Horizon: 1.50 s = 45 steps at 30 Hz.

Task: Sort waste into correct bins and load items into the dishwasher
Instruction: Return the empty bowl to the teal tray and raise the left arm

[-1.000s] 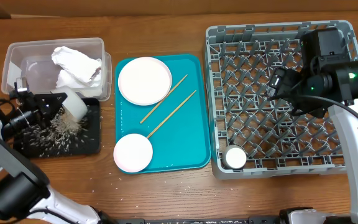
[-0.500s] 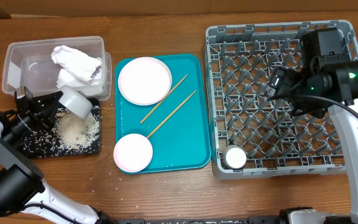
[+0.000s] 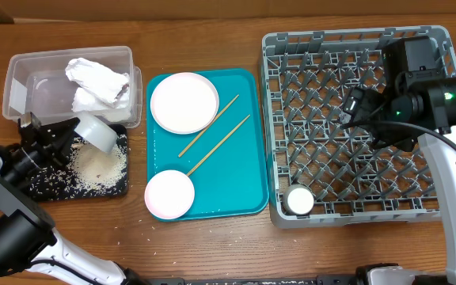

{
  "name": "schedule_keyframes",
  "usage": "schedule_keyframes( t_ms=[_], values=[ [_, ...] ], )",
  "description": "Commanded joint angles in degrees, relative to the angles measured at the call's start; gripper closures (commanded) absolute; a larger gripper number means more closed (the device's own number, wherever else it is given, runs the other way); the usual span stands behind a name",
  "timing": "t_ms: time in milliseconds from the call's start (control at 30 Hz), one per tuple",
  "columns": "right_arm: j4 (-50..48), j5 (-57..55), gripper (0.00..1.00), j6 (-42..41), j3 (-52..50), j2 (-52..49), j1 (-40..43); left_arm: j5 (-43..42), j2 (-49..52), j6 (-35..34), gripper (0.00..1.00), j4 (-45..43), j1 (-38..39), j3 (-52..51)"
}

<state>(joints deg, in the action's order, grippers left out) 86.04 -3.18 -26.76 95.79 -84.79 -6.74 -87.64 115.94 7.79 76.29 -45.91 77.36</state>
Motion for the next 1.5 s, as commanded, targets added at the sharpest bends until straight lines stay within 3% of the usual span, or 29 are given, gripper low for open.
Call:
schedule_keyframes(
  t_ms=[0, 267, 467, 700, 933, 1167, 1467],
  values=[
    [-0.2, -0.2, 0.07, 0.2, 1.4, 0.9, 0.1, 1.2, -1.1, 0.6, 0.96, -0.2, -0.7, 1.7],
    [-0.3, -0.2, 0.07, 0.2, 1.4, 0.9, 0.1, 6.0, -6.1, 11.7, 0.96, 12.5, 3.4, 9.9],
    [-0.7, -0.1, 0.07, 0.2, 1.4, 0.9, 0.1, 21.3, -14.1, 7.7, 0.96, 11.4, 15.5, 17.3],
    [-0.9, -0.2, 0.07, 0.2, 1.4, 0.9, 0.1, 53.5, -18.9, -8.2, 0.96, 0.0, 40.4, 17.7],
    [-1.6, -0.2, 0.07, 0.3, 1.4, 0.9, 0.1, 82.3, -14.2, -13.7, 0.96, -1.9, 67.2, 17.6],
    [-1.7, -0.2, 0.07, 1.6, 1.4, 0.9, 0.1, 85.3, -5.4, -14.3, 0.96, -2.0, 80.2, 17.6],
    [-1.8, -0.2, 0.07, 1.5, 1.4, 0.9, 0.1, 85.3, 2.9, -14.3, 0.96, -1.7, 83.2, 17.6]
  ],
)
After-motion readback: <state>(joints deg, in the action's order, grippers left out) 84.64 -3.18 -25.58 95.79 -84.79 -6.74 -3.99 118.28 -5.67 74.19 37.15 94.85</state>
